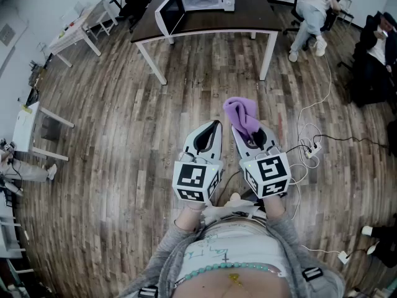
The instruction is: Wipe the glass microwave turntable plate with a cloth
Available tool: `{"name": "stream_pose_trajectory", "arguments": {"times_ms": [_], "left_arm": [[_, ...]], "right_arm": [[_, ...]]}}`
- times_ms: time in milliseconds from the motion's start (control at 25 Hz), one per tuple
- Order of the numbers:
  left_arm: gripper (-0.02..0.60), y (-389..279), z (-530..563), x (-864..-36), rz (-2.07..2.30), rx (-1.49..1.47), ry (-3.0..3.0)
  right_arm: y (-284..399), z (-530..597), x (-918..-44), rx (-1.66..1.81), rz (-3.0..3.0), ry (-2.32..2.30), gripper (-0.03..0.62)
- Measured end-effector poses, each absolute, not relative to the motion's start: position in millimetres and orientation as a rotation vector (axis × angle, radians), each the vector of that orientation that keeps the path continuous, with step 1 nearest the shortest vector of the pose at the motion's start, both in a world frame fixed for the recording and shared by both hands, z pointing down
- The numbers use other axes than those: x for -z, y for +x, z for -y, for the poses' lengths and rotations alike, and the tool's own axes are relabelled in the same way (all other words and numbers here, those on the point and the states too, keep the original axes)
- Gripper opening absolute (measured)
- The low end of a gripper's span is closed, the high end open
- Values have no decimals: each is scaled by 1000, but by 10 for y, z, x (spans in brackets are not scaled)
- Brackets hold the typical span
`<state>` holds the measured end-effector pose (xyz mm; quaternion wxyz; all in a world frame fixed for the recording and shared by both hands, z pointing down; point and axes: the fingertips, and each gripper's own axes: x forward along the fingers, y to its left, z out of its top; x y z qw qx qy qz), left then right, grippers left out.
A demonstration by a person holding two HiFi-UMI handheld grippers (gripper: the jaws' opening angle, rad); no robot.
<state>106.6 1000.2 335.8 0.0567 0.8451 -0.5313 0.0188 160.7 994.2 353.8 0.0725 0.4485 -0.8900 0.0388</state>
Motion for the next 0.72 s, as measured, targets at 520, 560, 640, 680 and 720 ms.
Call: {"name": "stream_pose_trajectory", "arguments": {"times_ms": [520, 560, 640, 680, 720], "left_arm": [[11, 1268, -9930, -3549, 1621, -50, 2516], [11, 1253, -9912, -3553, 1626, -47, 2516], [11, 1231, -9846, -3578, 1622, -49, 2518], [11, 1223, -9800, -3592, 1612, -50, 2521], [11, 1211, -9745, -3601, 1600, -50, 2526]], "right_arm": [[1834, -9816, -3733, -199, 2722, 1258, 114], [1812, -9806, -3731, -195, 2729, 1246, 114], [1782, -9756, -3728, -185, 2734, 1241, 114], [1771, -9716, -3732, -183, 2731, 1244, 114], [1755, -9665, -3735, -181, 2727, 1250, 114]]}}
